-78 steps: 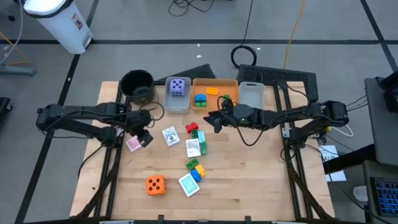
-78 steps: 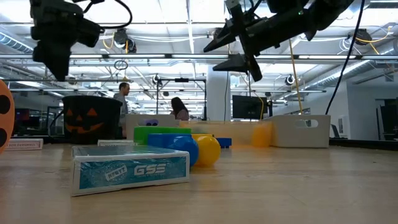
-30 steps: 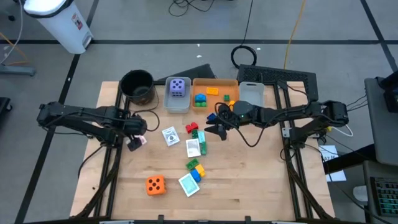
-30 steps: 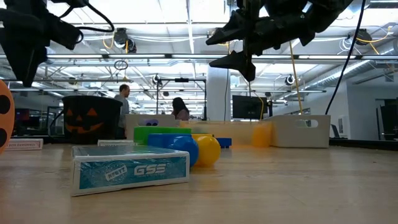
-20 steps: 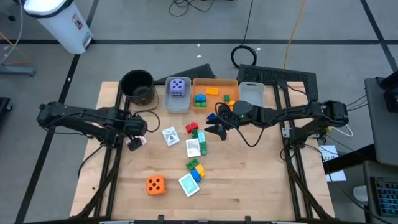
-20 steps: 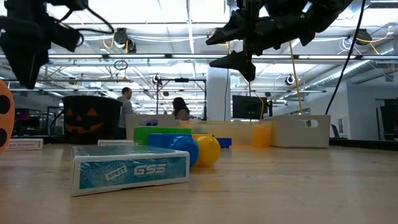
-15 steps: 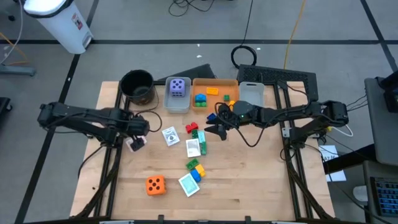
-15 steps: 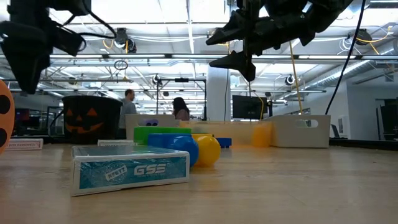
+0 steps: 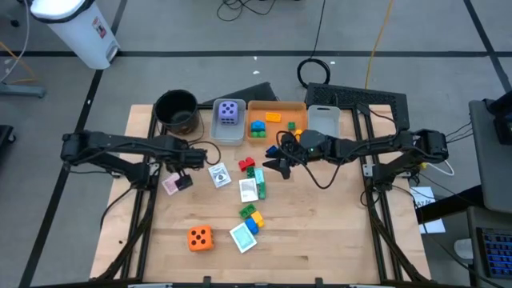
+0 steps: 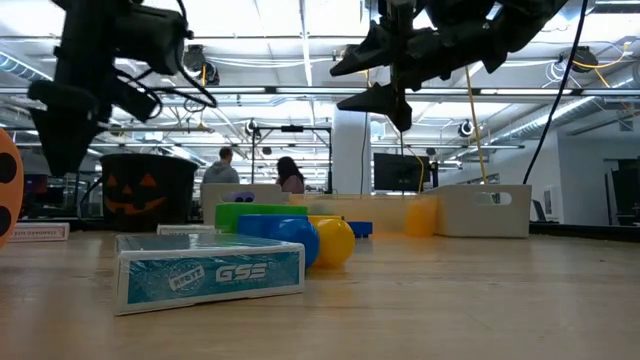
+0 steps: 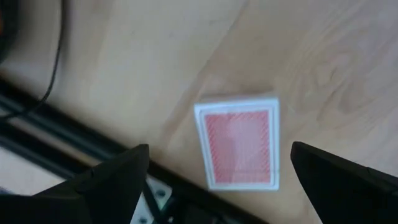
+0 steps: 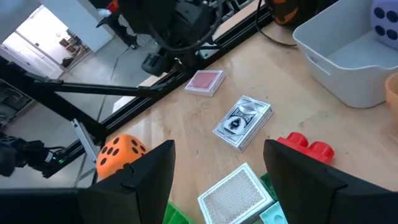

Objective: Pick & Place Toys
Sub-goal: Put the red deck of cards into the right gray bin

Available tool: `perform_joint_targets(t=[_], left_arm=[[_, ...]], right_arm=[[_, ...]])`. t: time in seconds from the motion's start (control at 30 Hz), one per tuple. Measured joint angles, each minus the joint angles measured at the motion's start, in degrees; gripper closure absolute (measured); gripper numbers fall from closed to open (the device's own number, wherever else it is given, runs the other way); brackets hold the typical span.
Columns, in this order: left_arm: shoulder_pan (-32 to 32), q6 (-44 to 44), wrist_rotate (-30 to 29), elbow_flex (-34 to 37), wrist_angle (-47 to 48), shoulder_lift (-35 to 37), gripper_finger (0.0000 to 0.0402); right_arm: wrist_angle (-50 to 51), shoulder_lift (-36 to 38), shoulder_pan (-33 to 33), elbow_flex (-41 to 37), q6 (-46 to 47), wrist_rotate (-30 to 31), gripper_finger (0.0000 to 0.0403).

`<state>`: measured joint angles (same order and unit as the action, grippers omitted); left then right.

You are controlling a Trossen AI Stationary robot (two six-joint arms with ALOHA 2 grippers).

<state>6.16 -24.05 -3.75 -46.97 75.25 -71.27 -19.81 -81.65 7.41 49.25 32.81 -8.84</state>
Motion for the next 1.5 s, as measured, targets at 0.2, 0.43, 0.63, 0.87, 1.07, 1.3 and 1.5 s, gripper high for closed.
perform_joint_targets(t=[0.2, 0.43, 0.63, 0.87, 1.07, 1.3, 1.5], left_arm=[[2.4, 3.8, 4.0, 2.2, -2.2, -2.8, 0.0007], [4.0, 4.9, 7.8, 5.3, -4.2, -2.7, 0.0007], [4.3, 2.9, 8.6, 5.4, -5.1, -2.7, 0.0007], [4.5, 0.4, 10.1, 7.6, -7.7, -2.7, 0.0007], [4.5, -2.2, 11.2, 10.7, -12.1, -2.7, 0.0007], [4.5, -3.4, 10.4, 12.5, -14.7, -2.6, 0.0006], [4.5, -6.5, 8.1, 13.1, -15.7, -2.6, 0.0006]], right_arm=[[0.0, 0.0, 0.0, 0.0, 2.5, -0.2, 0.0167], [0.0, 0.0, 0.0, 0.0, 2.5, -0.2, 0.0167], [0.0, 0.0, 0.0, 0.0, 2.5, -0.2, 0.0167], [0.0, 0.0, 0.0, 0.0, 2.3, -0.2, 0.0167], [0.0, 0.0, 0.0, 0.0, 2.4, -0.2, 0.0167], [0.0, 0.0, 0.0, 0.0, 2.4, -0.2, 0.0167], [0.0, 0.0, 0.0, 0.0, 2.3, -0.2, 0.0167]])
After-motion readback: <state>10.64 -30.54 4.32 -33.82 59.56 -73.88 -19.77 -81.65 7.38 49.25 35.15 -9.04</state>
